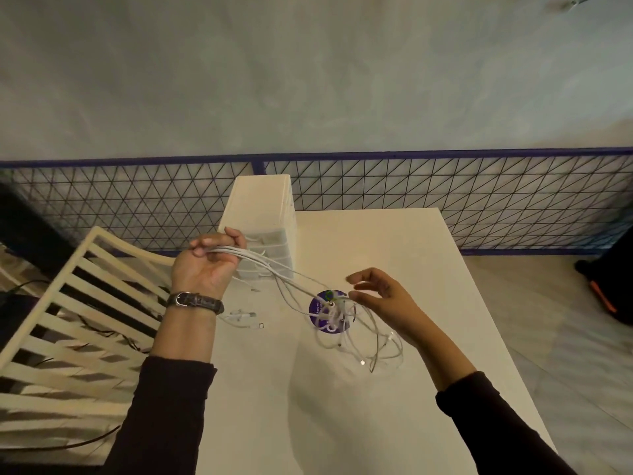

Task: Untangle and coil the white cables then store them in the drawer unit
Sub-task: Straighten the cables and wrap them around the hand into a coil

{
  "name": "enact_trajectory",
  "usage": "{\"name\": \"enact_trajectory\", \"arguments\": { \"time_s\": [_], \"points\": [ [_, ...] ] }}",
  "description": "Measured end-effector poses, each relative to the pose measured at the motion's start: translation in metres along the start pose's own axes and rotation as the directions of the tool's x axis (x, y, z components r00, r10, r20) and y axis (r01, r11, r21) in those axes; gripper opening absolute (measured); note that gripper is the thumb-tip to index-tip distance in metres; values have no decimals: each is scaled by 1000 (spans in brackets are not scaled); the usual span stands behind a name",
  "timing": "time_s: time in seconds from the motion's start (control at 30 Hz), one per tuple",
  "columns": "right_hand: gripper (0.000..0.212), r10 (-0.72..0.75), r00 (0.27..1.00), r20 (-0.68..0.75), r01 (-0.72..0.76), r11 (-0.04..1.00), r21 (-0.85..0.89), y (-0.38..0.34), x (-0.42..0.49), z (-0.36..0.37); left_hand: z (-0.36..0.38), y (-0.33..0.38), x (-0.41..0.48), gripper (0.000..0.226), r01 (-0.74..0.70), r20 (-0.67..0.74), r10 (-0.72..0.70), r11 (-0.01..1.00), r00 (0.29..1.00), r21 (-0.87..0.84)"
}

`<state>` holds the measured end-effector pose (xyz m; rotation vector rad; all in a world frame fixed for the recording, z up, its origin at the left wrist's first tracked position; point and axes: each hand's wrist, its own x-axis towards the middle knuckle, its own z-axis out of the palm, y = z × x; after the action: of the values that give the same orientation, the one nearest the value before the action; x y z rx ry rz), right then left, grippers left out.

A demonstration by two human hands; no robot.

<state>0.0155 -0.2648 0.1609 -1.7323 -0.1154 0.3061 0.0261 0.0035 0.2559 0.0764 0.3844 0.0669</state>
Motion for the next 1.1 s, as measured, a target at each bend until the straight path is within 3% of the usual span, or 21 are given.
{"name": "enact_trajectory", "arguments": {
  "time_s": [0.1,0.17,0.23,0.33,0.53,0.7,0.83,0.93,1.1],
  "points": [
    [27,-49,949,-313,21,996,-92,19,-17,22,-3,-8,2,35,-1,29,2,999,1000,-35],
    [38,-158,911,-380,100,981,-169,30,-31,42,-6,-20,3,37,-27,33,28,999,999,-33],
    [45,-221,921,-322,150,961,-232,32,-44,63,-6,-32,4,38,-62,28,63,998,998,-28],
    [48,-167,949,-267,101,964,-244,25,-46,90,-7,-46,6,37,-84,15,85,996,996,-30],
    [36,-17,886,-463,-50,990,-132,32,-17,95,-8,-59,2,36,-60,0,60,998,998,0],
    [34,64,876,-478,-134,984,-115,34,2,83,-5,-63,-9,36,-67,2,67,997,998,29],
    [51,99,885,-456,-169,979,-116,22,10,91,-2,-74,-14,40,-63,9,63,997,998,35],
    [48,111,915,-387,-197,962,-190,20,16,93,-3,-82,-15,55,-70,11,70,996,998,58],
    [36,111,952,-286,-147,983,-106,26,5,84,-1,-64,-9,51,-98,-16,99,995,995,21]
  ]
}}
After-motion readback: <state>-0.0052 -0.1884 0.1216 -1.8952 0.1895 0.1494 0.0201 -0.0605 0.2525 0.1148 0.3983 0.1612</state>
